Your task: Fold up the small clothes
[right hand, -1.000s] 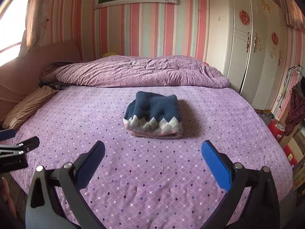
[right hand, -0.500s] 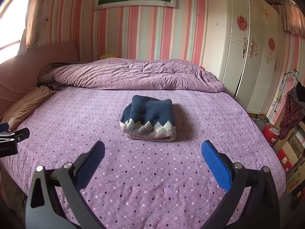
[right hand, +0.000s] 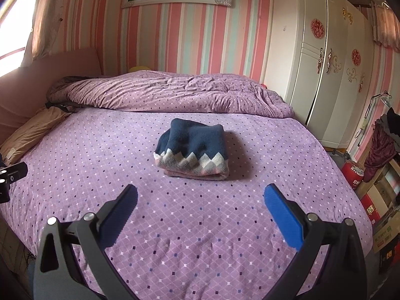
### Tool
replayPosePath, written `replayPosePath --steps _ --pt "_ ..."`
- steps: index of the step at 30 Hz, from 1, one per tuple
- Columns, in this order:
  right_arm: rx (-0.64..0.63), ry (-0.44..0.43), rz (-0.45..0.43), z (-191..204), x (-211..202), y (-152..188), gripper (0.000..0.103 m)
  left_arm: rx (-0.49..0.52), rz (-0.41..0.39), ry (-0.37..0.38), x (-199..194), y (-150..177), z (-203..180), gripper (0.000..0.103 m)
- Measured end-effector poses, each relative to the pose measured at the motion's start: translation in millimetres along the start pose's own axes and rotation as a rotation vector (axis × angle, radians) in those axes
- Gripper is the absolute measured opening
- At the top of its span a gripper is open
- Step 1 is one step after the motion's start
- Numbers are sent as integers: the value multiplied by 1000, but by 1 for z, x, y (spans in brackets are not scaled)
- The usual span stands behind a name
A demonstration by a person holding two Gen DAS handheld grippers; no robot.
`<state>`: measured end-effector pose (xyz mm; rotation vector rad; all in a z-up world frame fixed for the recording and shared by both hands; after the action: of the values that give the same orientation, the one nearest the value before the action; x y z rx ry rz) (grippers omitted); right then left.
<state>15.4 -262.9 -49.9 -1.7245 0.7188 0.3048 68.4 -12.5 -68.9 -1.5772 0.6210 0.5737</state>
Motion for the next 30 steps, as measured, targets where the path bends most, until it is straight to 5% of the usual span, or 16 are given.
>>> replayPosePath --steps 16,30 --pt "-34 51 5 -6 0 0 101 0 -70 41 -20 -3 -11 100" --pt "-36 47 5 -7 -6 0 101 -27 24 26 -7 4 -7 100"
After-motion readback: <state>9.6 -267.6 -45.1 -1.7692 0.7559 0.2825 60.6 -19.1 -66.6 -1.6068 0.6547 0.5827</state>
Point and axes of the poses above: each gripper's, at about its wrist camera, not at the fingertips, and x roughly the way its jaws point, z to its left, y to its underside, the point moved 9 cm from there along x, roughly the way its jaws point, and after that the axes turned 14 degrees about -x, right-handed, at the moved point
